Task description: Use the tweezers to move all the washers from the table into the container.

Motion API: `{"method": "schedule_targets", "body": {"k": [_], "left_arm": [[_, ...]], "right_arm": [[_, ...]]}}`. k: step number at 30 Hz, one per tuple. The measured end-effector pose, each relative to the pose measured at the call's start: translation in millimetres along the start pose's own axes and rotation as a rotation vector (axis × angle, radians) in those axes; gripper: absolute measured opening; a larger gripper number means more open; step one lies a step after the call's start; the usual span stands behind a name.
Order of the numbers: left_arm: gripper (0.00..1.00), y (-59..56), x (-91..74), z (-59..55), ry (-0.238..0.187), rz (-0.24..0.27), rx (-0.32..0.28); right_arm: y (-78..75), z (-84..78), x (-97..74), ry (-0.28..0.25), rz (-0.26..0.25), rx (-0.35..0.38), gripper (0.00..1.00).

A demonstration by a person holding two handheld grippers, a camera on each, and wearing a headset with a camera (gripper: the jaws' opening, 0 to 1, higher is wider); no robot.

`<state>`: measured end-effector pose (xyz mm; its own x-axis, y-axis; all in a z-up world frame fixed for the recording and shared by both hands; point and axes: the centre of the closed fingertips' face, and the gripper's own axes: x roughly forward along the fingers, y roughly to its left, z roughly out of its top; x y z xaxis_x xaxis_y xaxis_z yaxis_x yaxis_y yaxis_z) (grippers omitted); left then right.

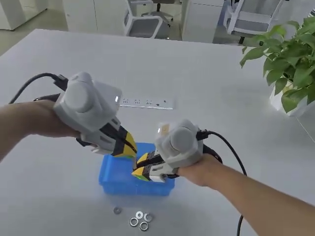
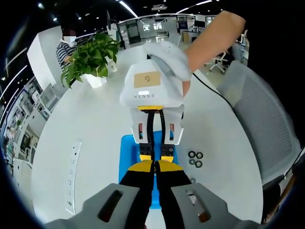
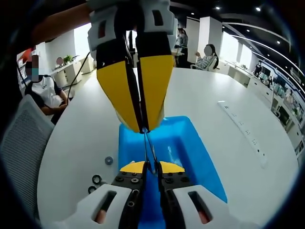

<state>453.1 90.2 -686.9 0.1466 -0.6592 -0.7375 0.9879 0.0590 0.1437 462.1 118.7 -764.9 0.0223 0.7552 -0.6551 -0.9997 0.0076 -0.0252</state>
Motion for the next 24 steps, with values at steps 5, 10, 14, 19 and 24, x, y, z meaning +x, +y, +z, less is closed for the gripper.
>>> {"method": "schedule_targets", "body": {"k": [5,10,14,19,24], "left_arm": [[0.05,-0.6,3.8,-3.4,0.002,-0.003,-0.008],[0.05,-0.9,7.3,-6.3,0.007,-0.007,-0.012],[0.05,1.5,8.1,-4.4,-0.003,-0.004,-0.018],[0.05,0.8,8.8,-3.4,-0.006,-0.007,-0.016],[0.05,0.8,7.3,-5.1,0.002,-0.003,-0.013]], "right_arm": [[-0.8,-4.8,3.0,0.010,0.008,0.004,0.11],[-0.7,-9.1,5.5,0.020,0.018,0.003,0.12],[-3.8,-8.7,5.3,0.010,0.014,0.020,0.12],[-5.1,-9.1,4.3,0.012,0.003,0.016,0.15],[-7.3,-7.5,-0.7,0.008,-0.020,0.012,0.21]]}}
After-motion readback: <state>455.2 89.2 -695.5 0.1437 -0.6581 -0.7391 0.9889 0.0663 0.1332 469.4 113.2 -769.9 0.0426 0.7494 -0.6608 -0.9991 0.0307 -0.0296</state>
